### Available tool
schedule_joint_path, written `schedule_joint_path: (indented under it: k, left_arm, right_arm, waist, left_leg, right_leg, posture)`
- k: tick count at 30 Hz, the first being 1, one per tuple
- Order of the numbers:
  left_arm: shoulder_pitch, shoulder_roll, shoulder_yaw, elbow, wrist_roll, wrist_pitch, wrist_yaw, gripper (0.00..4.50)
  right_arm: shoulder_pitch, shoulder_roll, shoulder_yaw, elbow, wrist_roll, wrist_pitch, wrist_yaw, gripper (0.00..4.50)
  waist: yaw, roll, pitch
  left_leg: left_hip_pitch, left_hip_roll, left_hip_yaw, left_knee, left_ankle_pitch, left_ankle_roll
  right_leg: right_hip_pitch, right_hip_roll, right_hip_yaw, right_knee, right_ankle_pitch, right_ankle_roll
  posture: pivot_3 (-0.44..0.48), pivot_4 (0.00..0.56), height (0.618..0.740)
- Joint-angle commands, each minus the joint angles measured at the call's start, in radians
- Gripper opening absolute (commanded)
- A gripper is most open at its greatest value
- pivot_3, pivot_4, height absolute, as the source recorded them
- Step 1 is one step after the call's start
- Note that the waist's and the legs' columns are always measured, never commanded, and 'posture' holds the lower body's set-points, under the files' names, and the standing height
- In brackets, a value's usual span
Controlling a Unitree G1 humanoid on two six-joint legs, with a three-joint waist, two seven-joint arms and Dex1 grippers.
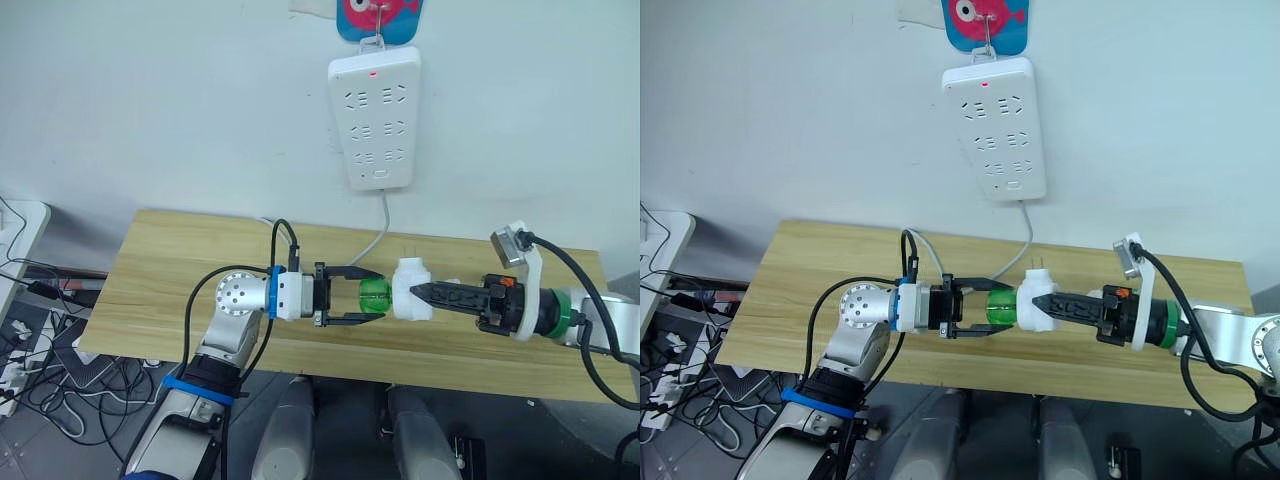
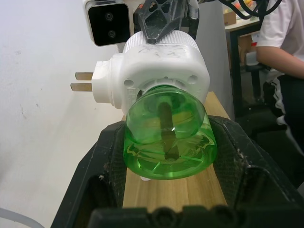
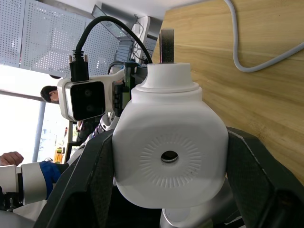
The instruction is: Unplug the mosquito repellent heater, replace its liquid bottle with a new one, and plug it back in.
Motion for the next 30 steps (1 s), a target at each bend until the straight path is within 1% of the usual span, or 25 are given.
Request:
schedule_joint_path:
  k: [1, 7, 12, 14, 15, 17, 22, 25, 27, 30]
  left_arm:
    - [-0.002, -0.029, -0.037, -0.04, -0.007, -0.007, -0.003, 2.26]
    - [0.011, -0.024, -0.038, -0.05, -0.022, -0.002, -0.017, 2.26]
    - [0.018, -0.038, -0.034, -0.053, -0.028, -0.006, -0.006, 2.26]
    - [0.021, -0.042, -0.035, -0.054, -0.028, -0.008, -0.003, 2.26]
    - [0.022, -0.046, -0.035, -0.052, -0.028, -0.011, -0.003, 2.26]
    - [0.024, -0.053, -0.036, -0.047, -0.026, -0.015, -0.002, 2.26]
    - [0.032, -0.067, -0.043, -0.039, -0.023, -0.02, 0.008, 2.26]
    - [0.035, -0.07, -0.043, -0.038, -0.024, -0.018, 0.012, 2.26]
    - [0.035, -0.072, -0.041, -0.035, -0.024, -0.016, 0.016, 2.26]
    - [0.023, -0.076, -0.032, -0.023, -0.023, -0.011, 0.031, 2.26]
  right_arm:
    - [-0.023, 0.02, 0.023, -0.044, 0.029, 0.013, 0.013, 2.91]
    - [-0.036, 0.001, 0.032, -0.028, 0.029, 0.039, 0.023, 2.91]
    - [-0.037, -0.005, 0.034, -0.019, 0.029, 0.049, 0.017, 2.91]
    - [-0.034, -0.013, 0.029, -0.021, 0.029, 0.051, 0.026, 3.61]
    - [-0.033, -0.02, 0.026, -0.021, 0.029, 0.054, 0.035, 3.83]
    - [-0.031, -0.04, 0.017, -0.016, 0.029, 0.064, 0.059, 4.46]
    - [-0.001, -0.123, -0.014, 0.005, 0.029, 0.099, 0.155, 4.46]
    - [0.022, -0.173, -0.027, 0.01, 0.029, 0.119, 0.238, 4.46]
    - [0.049, -0.205, -0.032, 0.001, 0.029, 0.121, 0.282, 4.46]
    - [0.138, -0.262, -0.048, -0.045, 0.029, 0.105, 0.353, 4.46]
  waist:
    - [0.0, 0.0, 0.0]
    - [-0.001, 0.0, 0.0]
    - [-0.001, 0.0, 0.0]
    - [-0.001, 0.0, 0.0]
    - [-0.002, 0.0, 0.0]
    - [-0.002, 0.0, 0.0]
    - [-0.002, 0.0, 0.0]
    - [-0.002, 0.0, 0.0]
    - [-0.002, 0.0, 0.0]
    - [-0.002, 0.0, 0.0]
  left_leg:
    - [0.0, 0.0, 0.0, 0.0, 0.0, 0.0]
    - [0.0, 0.0, 0.0, 0.0, 0.0, 0.0]
    - [0.0, 0.0, 0.0, 0.0, 0.0, 0.0]
    - [0.0, 0.0, 0.0, 0.0, 0.0, 0.0]
    - [0.0, 0.0, 0.0, 0.0, 0.0, 0.0]
    - [0.0, 0.0, 0.0, 0.0, 0.0, 0.0]
    - [0.0, 0.0, -0.001, 0.001, 0.0, 0.0]
    - [0.0, 0.0, 0.0, 0.001, 0.0, 0.0]
    - [0.0, 0.0, 0.0, 0.001, 0.0, 0.0]
    - [0.0, 0.0, 0.0, 0.001, 0.0, 0.0]
  right_leg:
    - [0.0, 0.0, 0.0, 0.0, 0.0, 0.0]
    - [0.0, 0.0, 0.0, 0.0, 0.0, 0.0]
    - [0.0, 0.0, 0.0, 0.0, 0.0, 0.0]
    - [0.0, 0.0, 0.0, 0.0, 0.0, 0.0]
    - [0.0, 0.0, 0.0, 0.0, 0.0, 0.0]
    - [0.0, 0.0, 0.0, 0.0, 0.0, 0.0]
    - [0.0, 0.0, 0.0, 0.0, 0.0, 0.0]
    - [0.0, 0.0, 0.0, 0.0, 0.0, 0.0]
    - [0.0, 0.0, 0.0, 0.0, 0.0, 0.0]
    - [0.0, 0.0, 0.0, 0.0, 0.0, 0.0]
  posture:
    - [0.194, 0.329, 0.74]
    - [0.193, 0.334, 0.74]
    - [0.188, 0.341, 0.74]
    - [0.178, 0.341, 0.74]
    - [0.178, 0.341, 0.74]
    - [0.169, 0.343, 0.74]
    - [0.155, 0.345, 0.74]
    - [0.152, 0.346, 0.74]
    - [0.152, 0.345, 0.74]
    - [0.158, 0.342, 0.74]
